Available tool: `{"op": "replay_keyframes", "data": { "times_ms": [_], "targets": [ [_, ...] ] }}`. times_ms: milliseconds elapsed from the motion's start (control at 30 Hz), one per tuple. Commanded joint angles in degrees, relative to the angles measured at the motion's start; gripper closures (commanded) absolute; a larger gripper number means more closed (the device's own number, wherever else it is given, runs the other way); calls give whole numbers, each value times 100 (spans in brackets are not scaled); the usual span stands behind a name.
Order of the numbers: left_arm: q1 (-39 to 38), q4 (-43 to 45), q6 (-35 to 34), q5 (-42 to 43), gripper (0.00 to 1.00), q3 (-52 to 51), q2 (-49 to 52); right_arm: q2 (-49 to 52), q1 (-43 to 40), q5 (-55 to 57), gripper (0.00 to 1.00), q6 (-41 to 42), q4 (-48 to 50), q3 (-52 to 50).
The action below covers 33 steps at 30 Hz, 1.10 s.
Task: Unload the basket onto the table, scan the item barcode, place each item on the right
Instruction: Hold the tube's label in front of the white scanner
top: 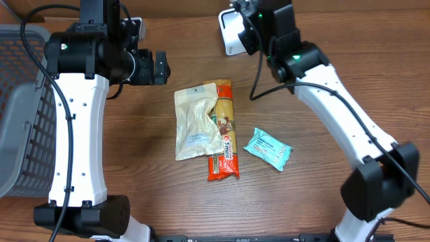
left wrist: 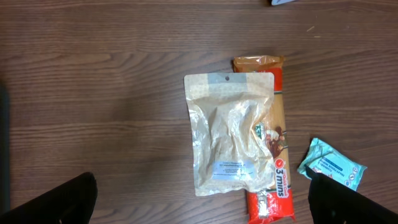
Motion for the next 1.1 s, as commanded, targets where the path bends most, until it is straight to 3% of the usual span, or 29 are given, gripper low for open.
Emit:
{"op": "replay_keyframes", "data": {
  "times_ms": [0,133,467,767,1067],
  "targets": [
    [-11,2,129,-15,0,17,17,354,-63,667,96,-970,428,179],
    [-11,2,129,-17,0,15,17,802,-63,1132,96,-981,1189,179],
    [-11,2,129,-15,0,17,17,1851,-63,1679,96,-2039,2280,179],
    [-11,2,129,-15,0,15,17,2463,-31,1967,96,-3176,2608,179],
    [-11,2,129,-15,0,15,17,2546,-20,2081,96,-3217,3005,179]
  ]
}}
